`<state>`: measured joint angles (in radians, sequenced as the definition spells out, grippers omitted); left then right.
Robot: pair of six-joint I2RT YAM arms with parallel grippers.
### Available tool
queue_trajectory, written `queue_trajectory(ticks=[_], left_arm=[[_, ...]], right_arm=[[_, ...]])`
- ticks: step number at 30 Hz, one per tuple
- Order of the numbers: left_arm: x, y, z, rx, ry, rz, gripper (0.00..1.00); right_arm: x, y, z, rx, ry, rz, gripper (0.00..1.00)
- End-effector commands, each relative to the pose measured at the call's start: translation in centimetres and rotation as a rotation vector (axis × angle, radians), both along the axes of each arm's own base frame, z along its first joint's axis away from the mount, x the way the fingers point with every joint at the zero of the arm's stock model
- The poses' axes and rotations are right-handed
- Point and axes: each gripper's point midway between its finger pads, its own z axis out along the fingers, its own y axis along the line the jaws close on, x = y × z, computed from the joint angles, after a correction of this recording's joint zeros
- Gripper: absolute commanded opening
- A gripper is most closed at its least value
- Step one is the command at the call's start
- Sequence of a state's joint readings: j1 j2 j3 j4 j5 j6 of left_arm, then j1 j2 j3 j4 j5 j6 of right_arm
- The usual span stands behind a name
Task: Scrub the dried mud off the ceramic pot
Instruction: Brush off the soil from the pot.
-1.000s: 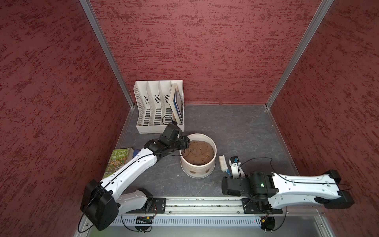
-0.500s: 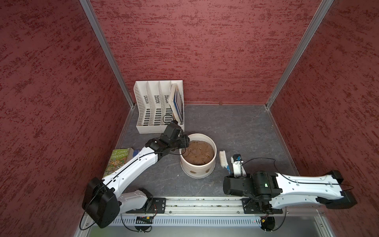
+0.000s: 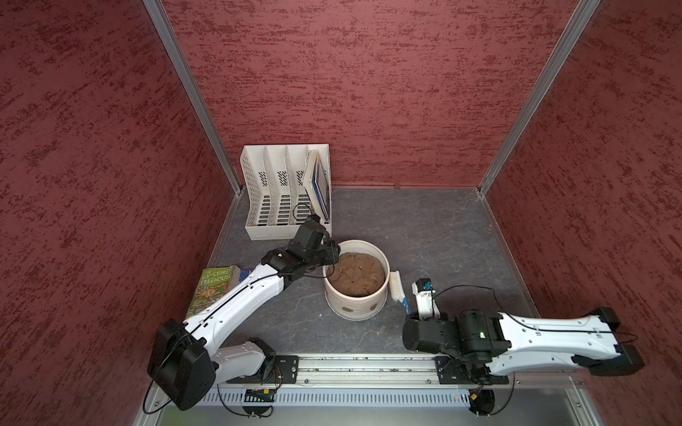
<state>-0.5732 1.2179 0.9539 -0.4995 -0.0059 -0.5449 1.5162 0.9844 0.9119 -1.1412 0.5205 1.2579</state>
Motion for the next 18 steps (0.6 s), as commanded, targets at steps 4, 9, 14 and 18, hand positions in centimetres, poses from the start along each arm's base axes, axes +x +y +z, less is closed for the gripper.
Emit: queue_trajectory(ticks=[4,9,14,18], left_arm=[[0.3,-0.1,-0.6,0.012,-0.001,-0.006,0.52],[0.1,0.1,-0.9,0.017,0.004,-0.005,0.51],[-0.1,0.2,-1.1,0.017,0.008,-0.004,0.51],[-0.2,0.2,-1.1,0.016,0.008,-0.011,0.5]], right_arm=[[-0.4,0.9,-0.5,0.048,0.011,-0.003,0.0],[-0.1,0.1,-1.0,0.062,0.029,-0.055,0.0],[0.2,1.7,-0.9,0.115,0.036,-0.022,0.0],[0.6,2.7,-1.1,0.119,0.044,-0.002,0.0]])
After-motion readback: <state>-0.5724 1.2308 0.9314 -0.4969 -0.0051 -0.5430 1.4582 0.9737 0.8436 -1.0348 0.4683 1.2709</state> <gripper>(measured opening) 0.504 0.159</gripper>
